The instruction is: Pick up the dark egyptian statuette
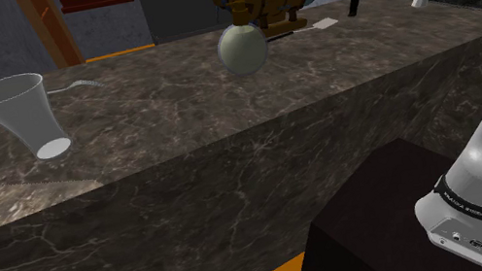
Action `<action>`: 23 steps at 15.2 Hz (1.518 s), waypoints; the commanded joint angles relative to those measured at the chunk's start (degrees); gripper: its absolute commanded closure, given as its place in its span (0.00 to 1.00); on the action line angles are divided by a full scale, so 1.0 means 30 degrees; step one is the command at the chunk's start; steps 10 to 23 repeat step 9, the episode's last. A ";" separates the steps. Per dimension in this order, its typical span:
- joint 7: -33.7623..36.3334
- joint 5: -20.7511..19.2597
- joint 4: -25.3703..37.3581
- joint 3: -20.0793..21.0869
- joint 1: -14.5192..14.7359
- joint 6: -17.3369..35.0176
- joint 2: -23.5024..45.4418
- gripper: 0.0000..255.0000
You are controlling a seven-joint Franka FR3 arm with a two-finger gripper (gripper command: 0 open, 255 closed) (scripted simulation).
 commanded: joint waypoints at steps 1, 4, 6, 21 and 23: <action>0.0012 0.0083 0.0652 -0.0021 -0.0009 -0.0541 0.0143 1.00; -0.0074 0.0308 0.1811 -0.0120 -0.0081 -0.1414 0.0512 1.00; -0.0147 0.0489 0.2634 -0.0198 -0.0150 -0.2016 0.0798 1.00; -0.0193 0.0603 0.3125 -0.0245 -0.0200 -0.2369 0.0978 1.00; -0.0193 0.0603 0.3125 -0.0245 -0.0200 -0.2369 0.0978 1.00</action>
